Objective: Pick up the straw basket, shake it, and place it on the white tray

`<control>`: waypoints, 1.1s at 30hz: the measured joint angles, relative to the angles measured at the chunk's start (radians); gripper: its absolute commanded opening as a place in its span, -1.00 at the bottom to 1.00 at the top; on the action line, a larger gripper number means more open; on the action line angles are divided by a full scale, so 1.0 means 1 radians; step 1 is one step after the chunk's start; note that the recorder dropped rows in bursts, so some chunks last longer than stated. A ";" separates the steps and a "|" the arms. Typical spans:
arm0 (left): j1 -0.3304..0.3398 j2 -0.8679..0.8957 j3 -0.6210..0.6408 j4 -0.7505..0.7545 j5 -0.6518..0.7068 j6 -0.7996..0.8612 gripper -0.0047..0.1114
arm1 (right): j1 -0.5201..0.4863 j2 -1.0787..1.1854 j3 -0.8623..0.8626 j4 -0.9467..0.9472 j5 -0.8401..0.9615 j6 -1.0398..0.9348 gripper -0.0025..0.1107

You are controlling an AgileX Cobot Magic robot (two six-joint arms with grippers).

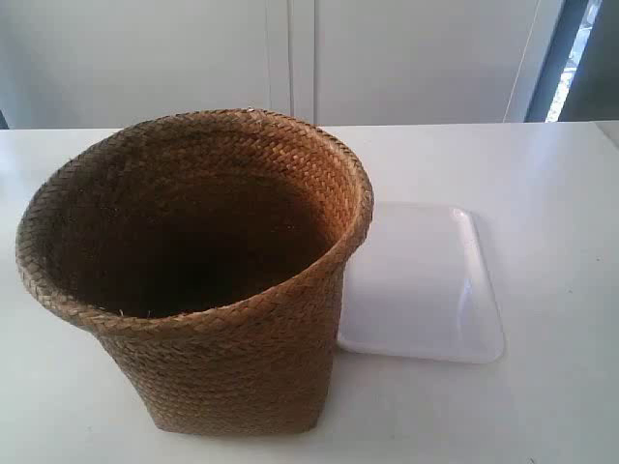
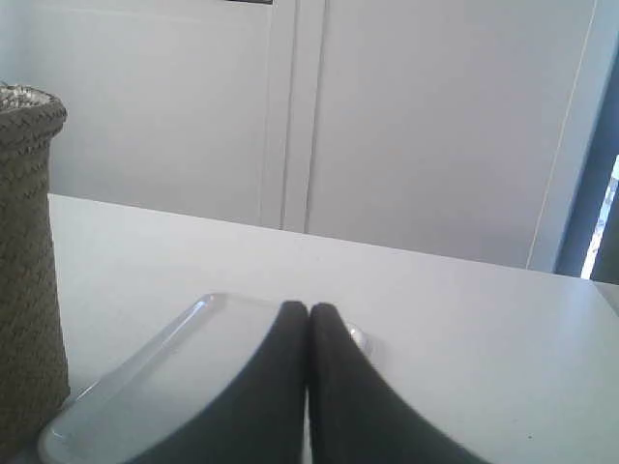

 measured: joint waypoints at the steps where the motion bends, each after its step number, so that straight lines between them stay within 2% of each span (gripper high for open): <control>1: 0.000 0.000 0.000 0.000 0.000 0.000 -0.92 | 0.000 0.000 0.000 0.000 0.000 0.000 -0.96; 18: 0.000 0.000 0.000 0.000 -0.021 0.001 -0.92 | 0.000 0.000 0.000 0.000 0.000 0.000 -0.96; 23: 0.000 0.000 0.000 0.000 -0.132 -0.127 -0.92 | 0.000 0.000 0.000 0.000 0.000 0.000 -0.96; 26: 0.000 0.000 0.000 -0.002 -0.289 -0.297 -0.92 | 0.000 0.000 0.000 0.000 0.000 -0.005 -0.96; 28: 0.000 0.000 0.000 -0.002 -0.344 -0.319 -0.92 | 0.000 0.000 0.000 0.000 -0.007 0.011 -0.96; 29: 0.000 0.000 0.000 -0.002 -0.358 -0.324 -0.92 | 0.000 0.000 0.000 0.000 -0.019 0.045 -0.96; 30: 0.000 0.000 0.000 -0.002 -0.375 -0.347 -0.92 | 0.000 0.000 0.000 0.002 -0.058 0.178 -0.96; 32: 0.000 0.000 0.000 -0.002 -0.390 -0.540 -0.92 | 0.000 0.000 0.002 0.002 -0.204 0.490 -0.96; 33: 0.000 0.001 0.000 -0.002 -0.398 -0.708 -0.92 | 0.000 0.000 0.002 0.002 -0.332 0.675 -0.96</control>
